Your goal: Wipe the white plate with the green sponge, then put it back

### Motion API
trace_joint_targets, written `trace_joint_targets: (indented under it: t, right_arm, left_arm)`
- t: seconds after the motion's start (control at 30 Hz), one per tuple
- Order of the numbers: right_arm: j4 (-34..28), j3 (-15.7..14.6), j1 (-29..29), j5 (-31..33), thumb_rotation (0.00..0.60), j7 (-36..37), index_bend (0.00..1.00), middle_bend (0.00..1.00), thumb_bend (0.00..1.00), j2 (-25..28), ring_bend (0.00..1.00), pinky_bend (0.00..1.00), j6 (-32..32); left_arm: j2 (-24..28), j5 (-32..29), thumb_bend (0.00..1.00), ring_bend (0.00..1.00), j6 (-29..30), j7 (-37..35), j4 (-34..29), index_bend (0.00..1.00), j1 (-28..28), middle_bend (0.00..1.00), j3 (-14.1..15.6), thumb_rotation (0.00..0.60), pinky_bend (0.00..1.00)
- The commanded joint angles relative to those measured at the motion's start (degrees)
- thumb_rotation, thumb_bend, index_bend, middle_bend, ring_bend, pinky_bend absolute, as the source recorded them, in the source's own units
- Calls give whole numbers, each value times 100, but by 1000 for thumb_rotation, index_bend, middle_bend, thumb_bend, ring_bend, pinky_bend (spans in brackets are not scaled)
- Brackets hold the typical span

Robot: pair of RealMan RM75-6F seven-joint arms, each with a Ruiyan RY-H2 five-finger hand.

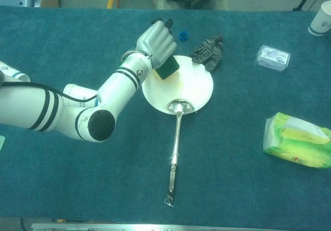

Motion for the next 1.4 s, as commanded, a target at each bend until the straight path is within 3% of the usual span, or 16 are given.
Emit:
trace_joint_targets:
  t: [0.03,0.6,1.4]
  right_arm:
    - [-13,1,1,-4,600,-12,167,242,316,1,123,261,3]
    - [-82,2,-14,-26,600,-48,167,242,317,37,124,261,43]
    - [-95,-2,0,-87,600,-35,167,242,317,2,125,260,75]
  left_arm:
    - [-10,-12,253,45,-3,118,-52,433,41,248,9,600,239]
    - [-123,176,253,45,58,555,-540,437,84,246,41,600,239]
    - [359,48,253,45,348,919,-1536,437,41,244,-171,600,239]
